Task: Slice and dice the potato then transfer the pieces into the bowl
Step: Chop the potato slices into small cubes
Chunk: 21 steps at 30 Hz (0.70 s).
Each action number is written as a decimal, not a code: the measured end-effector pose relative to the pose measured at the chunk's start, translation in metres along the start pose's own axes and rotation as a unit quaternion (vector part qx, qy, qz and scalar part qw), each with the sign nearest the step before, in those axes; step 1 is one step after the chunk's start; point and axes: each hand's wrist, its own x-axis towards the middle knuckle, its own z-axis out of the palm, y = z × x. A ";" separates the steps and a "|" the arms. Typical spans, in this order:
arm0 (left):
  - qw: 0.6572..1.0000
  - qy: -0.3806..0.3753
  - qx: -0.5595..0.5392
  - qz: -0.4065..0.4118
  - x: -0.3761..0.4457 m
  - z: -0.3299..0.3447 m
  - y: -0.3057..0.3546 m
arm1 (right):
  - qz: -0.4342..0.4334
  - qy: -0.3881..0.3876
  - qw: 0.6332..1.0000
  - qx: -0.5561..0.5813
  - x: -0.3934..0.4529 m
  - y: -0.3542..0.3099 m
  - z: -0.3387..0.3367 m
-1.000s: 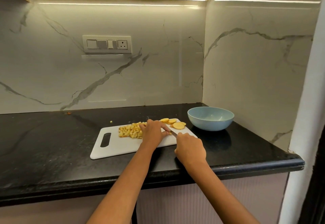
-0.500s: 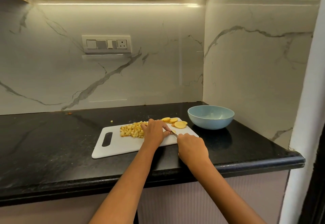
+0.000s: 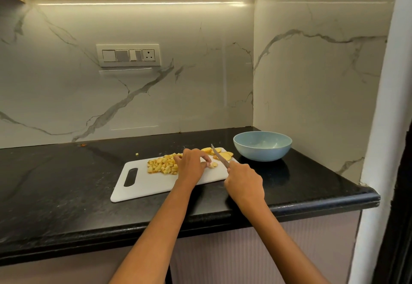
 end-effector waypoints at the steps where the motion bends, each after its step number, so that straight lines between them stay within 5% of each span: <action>1: 1.000 -0.003 0.002 0.003 0.001 0.000 0.001 | 0.006 0.007 1.000 0.002 0.000 0.000 0.000; 8: 0.991 -0.093 0.046 0.084 0.010 0.008 -0.002 | 0.021 0.020 1.000 0.009 0.006 0.002 0.001; 15: 0.987 -0.083 0.104 0.086 0.008 0.005 -0.002 | 0.008 0.010 1.000 -0.012 0.003 0.000 -0.002; 21: 0.997 -0.044 0.047 0.046 -0.001 0.000 -0.005 | -0.007 -0.011 0.998 -0.065 -0.008 -0.003 -0.005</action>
